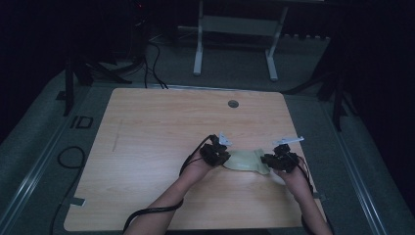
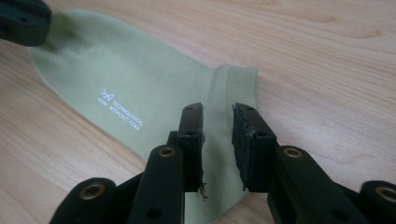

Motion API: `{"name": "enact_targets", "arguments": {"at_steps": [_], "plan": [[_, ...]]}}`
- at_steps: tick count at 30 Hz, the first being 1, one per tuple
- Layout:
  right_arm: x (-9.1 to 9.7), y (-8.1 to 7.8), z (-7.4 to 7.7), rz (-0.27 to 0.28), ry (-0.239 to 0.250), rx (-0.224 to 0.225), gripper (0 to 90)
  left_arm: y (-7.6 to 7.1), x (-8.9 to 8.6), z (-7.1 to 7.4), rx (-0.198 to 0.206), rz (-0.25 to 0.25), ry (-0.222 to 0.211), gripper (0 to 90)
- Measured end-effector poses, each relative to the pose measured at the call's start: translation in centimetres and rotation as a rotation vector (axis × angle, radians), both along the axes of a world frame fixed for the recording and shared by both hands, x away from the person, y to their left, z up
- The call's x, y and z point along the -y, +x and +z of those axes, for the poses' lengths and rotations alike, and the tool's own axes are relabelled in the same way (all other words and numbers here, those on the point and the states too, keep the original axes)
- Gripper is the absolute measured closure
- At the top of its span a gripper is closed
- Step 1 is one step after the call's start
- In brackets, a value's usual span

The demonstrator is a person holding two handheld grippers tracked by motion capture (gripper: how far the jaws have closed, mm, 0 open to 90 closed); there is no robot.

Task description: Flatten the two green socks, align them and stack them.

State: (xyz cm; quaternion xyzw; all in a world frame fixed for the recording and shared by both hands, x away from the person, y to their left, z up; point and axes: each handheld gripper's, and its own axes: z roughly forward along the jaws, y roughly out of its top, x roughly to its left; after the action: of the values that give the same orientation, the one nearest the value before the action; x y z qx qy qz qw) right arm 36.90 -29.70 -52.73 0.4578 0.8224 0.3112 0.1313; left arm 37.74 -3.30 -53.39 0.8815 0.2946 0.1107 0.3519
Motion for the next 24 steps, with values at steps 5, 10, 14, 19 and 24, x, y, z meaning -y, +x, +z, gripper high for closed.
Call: {"name": "enact_targets", "arguments": {"at_steps": [5,10,14,19,24], "plan": [[-0.3,-0.1,-1.1,0.004,-0.051,-0.013,70.9,0.6,0.1,-1.4,-0.01,0.021,0.044,82.2],[-0.1,0.2,-1.9,0.011,-0.048,-0.013,65.0,0.4,-0.5,-2.0,-0.017,0.036,0.033,82.3],[-0.6,0.2,-2.0,0.029,-0.079,0.006,61.6,0.0,-0.7,-2.0,-0.008,0.034,0.042,82.2],[-0.9,0.1,-2.0,0.028,-0.092,0.01,61.1,-0.2,-0.8,-2.0,-0.014,0.033,0.046,82.1],[-1.0,0.3,-2.0,0.034,-0.09,0.007,58.8,0.0,-0.7,-1.8,-0.021,0.034,0.043,81.3]]}}
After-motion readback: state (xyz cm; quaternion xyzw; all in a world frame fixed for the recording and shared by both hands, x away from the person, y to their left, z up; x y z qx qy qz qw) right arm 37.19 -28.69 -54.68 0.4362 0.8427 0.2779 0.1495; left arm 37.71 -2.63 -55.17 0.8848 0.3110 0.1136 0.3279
